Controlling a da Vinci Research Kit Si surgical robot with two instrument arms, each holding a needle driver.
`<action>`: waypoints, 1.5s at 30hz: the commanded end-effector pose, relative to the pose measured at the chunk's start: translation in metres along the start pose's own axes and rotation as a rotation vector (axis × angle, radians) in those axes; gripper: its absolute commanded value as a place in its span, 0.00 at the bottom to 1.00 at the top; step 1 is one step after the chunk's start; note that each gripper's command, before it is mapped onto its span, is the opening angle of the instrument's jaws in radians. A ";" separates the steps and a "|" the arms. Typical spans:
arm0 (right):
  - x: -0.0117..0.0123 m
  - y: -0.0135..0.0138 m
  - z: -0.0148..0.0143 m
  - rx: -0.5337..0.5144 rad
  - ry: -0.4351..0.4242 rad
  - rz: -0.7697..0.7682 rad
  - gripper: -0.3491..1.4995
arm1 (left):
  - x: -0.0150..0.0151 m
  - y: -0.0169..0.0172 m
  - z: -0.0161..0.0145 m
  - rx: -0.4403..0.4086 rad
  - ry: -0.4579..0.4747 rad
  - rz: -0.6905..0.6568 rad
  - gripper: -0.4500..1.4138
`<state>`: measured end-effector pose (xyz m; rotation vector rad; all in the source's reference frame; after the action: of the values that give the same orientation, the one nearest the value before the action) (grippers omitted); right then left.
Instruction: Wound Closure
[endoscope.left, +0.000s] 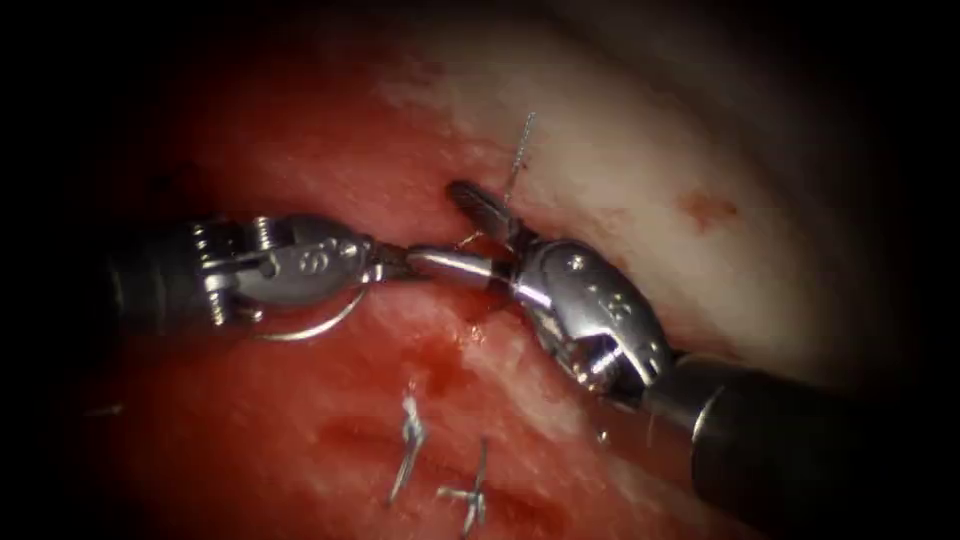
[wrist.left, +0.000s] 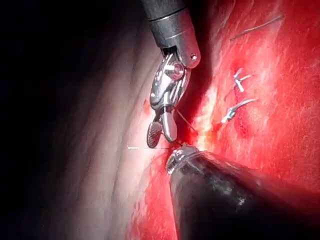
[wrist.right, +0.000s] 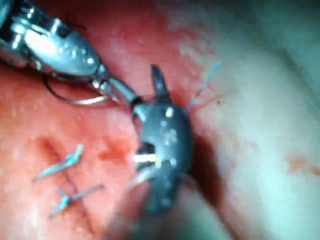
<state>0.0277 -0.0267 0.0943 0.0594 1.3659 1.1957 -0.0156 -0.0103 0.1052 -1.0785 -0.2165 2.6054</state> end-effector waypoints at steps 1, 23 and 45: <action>-0.0004 0.0005 0.0006 -0.021 -0.019 0.011 0.54 | 0.0003 -0.0001 0.0008 0.001 0.001 -0.001 0.00; -0.0012 0.0071 -0.0001 -0.211 -0.093 0.193 0.61 | 0.0030 -0.0004 0.0033 -0.023 0.004 -0.005 0.00; -0.0030 0.0077 0.0037 -0.204 -0.095 0.365 0.00 | 0.0024 -0.0024 0.0033 -0.036 0.006 -0.001 0.00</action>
<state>0.0257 -0.0231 0.1020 0.2255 1.1711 1.6146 -0.0183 -0.0075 0.1060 -1.0956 -0.2645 2.6056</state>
